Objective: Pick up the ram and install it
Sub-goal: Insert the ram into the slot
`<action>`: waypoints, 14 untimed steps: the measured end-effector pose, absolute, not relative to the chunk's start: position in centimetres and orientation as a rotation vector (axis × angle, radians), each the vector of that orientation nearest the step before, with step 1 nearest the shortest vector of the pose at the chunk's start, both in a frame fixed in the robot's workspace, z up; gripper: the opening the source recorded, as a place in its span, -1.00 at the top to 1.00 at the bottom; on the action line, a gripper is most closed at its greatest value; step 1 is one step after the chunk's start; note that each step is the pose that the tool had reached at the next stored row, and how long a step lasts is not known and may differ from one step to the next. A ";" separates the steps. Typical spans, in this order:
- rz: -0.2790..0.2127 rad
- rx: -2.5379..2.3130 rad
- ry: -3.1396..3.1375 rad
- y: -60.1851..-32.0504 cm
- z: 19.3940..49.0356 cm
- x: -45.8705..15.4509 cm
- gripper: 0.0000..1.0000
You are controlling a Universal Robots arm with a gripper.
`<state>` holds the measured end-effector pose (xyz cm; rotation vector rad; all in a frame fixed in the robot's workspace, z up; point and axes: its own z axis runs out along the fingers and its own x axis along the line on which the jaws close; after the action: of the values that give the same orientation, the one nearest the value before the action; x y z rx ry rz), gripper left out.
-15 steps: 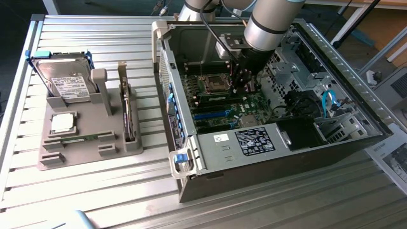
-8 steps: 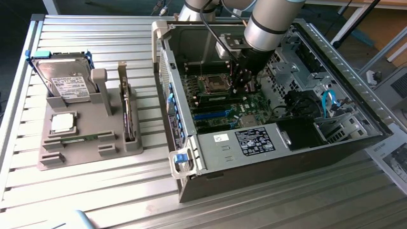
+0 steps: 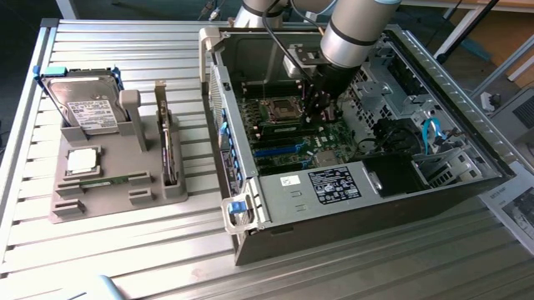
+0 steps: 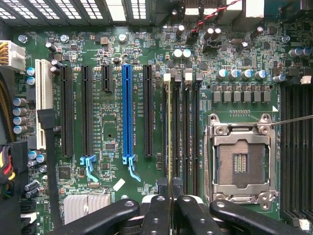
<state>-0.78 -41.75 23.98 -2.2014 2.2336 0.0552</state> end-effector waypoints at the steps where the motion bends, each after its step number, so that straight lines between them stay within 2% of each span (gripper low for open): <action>1: 0.055 -2.201 2.234 -41.7 24.0 -0.8 0.76; 14: 0.053 -2.201 2.233 -41.7 23.8 -0.8 0.76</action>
<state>-0.84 -41.67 23.82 -2.2005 2.2327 0.0532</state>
